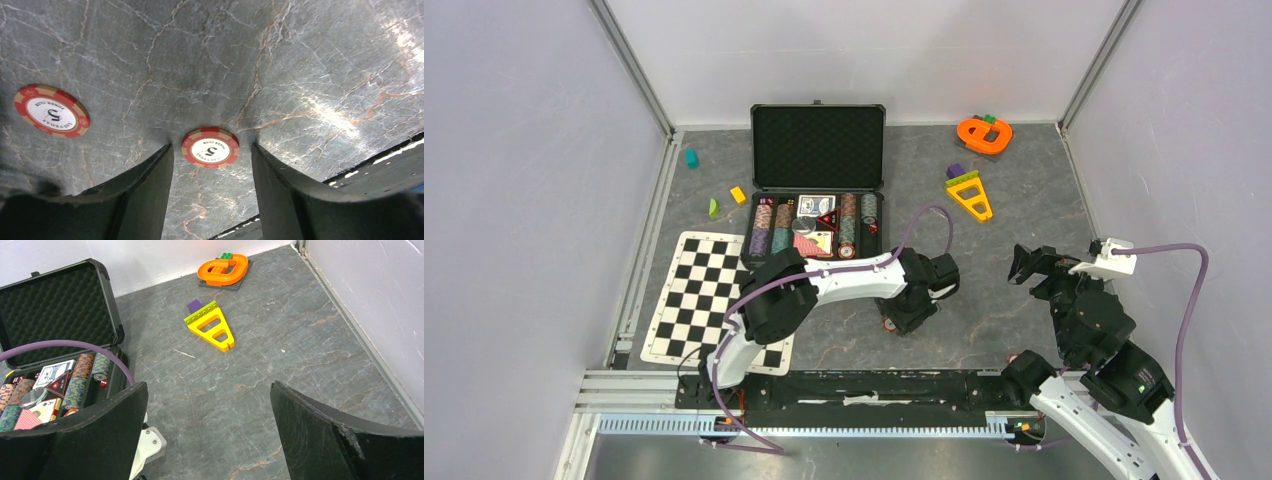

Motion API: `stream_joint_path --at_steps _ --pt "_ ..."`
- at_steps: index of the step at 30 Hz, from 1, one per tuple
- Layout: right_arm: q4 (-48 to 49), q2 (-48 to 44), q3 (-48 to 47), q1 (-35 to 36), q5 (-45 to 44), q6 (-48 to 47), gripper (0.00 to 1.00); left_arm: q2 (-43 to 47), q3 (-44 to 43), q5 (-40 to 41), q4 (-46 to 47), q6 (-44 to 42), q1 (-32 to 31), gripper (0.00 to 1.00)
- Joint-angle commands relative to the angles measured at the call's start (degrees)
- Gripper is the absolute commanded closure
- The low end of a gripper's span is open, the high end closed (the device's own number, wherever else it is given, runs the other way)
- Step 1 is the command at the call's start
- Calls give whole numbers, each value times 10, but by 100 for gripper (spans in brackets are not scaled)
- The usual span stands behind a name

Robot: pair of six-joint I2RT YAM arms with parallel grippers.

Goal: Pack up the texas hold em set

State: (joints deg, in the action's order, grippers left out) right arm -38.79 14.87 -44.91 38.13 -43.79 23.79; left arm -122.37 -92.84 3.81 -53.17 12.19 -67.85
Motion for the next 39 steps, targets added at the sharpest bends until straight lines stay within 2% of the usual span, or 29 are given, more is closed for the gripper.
stream_joint_path --at_steps 1,11,19,33,39 --pt "3 -4 -7 0 -1 1 2 -31 4 -23 7 -19 -3 36" --pt "3 -2 -11 0 -1 0 2 -25 15 -36 23 -19 2 47" --pt "3 -3 -11 0 0 1 1 -18 22 -7 23 -12 3 53" --pt "3 -1 -8 1 -1 2 2 41 17 -6 25 -19 18 56" --pt "3 -1 -7 0 -2 2 1 74 0 19 6 -26 36 57"
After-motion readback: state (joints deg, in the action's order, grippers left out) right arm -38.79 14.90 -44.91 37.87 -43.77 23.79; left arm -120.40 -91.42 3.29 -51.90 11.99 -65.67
